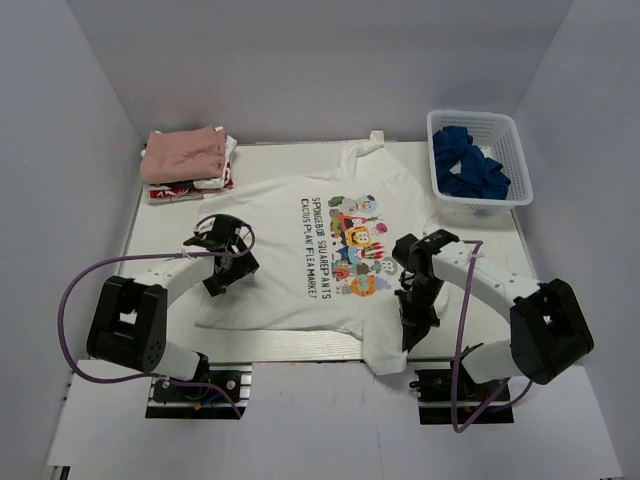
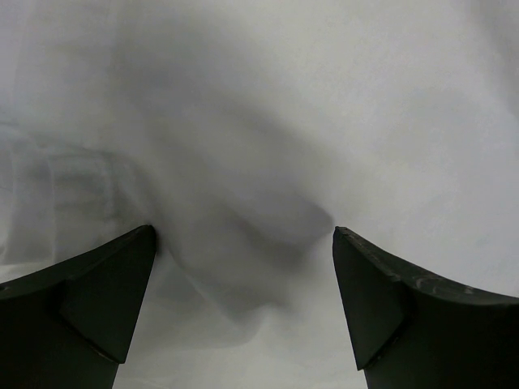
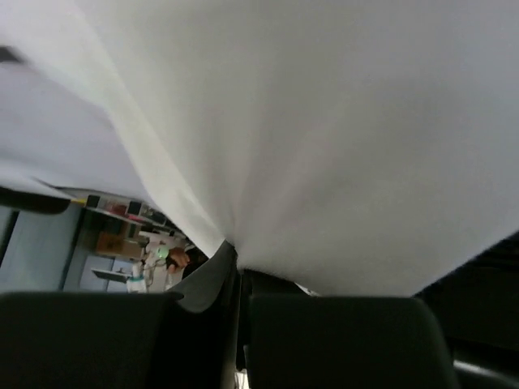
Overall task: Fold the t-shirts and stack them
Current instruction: Flatten out the tshirt
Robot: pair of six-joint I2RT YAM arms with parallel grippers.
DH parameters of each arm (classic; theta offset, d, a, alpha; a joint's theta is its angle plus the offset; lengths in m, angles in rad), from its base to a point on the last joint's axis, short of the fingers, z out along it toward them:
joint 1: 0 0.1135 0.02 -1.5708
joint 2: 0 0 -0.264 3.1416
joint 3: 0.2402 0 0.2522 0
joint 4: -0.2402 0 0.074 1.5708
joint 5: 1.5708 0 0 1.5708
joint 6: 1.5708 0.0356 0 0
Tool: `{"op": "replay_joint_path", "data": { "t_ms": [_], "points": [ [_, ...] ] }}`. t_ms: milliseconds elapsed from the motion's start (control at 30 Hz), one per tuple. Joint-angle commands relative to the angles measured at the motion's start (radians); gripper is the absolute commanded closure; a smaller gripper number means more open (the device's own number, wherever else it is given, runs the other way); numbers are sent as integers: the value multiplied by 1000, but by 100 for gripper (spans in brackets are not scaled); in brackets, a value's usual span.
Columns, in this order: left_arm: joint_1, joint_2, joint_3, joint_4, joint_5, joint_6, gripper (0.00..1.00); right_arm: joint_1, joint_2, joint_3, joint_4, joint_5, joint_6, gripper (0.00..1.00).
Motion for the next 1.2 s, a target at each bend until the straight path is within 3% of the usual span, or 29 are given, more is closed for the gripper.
{"op": "replay_joint_path", "data": {
  "t_ms": [0, 33, 67, 100, 133, 167, 200, 367, 500, 600, 833, 900, 1033, 1167],
  "points": [
    [0, 6, 18, -17, -10, 7, 0, -14, -53, 88, -57, -115, -13, 100],
    [0, 6, 18, -17, -11, 16, 0, -19, -55, 102, -57, -93, -15, 96],
    [0, 6, 18, -17, -11, 16, 0, -20, -47, 113, -55, -89, -16, 76],
    [0, 6, 18, -17, -11, 16, 0, -27, -41, 111, -55, -66, -15, 72],
    [0, 6, 18, -17, -20, 16, 0, -30, -38, 111, -54, -20, -13, 60],
    [0, 6, 18, -17, -20, 16, 0, -30, -32, 107, -57, 9, -7, 24],
    [9, 6, 18, -17, -20, 16, 0, -37, -27, 104, -55, 60, -6, 10],
    [9, 29, 50, -26, -47, 16, 0, -60, -4, 170, -52, 227, 20, 10],
    [9, 74, 69, -26, -47, 16, 0, -82, 60, 292, -5, 469, 31, 10],
    [9, 114, 101, -26, -58, 16, 0, -102, 108, 289, 136, 500, -9, 10],
    [19, 301, 203, -23, -81, 25, 0, -177, 382, 288, 516, 502, -58, 10],
    [19, 385, 237, -10, -81, 25, 0, -201, 456, 332, 583, 500, -67, 10],
    [28, 559, 451, -98, -167, 34, 0, -235, 600, 458, 630, 564, -65, 10],
    [46, 645, 595, -168, -178, 25, 0, -287, 717, 587, 667, 548, -61, 10]
  ]
}}
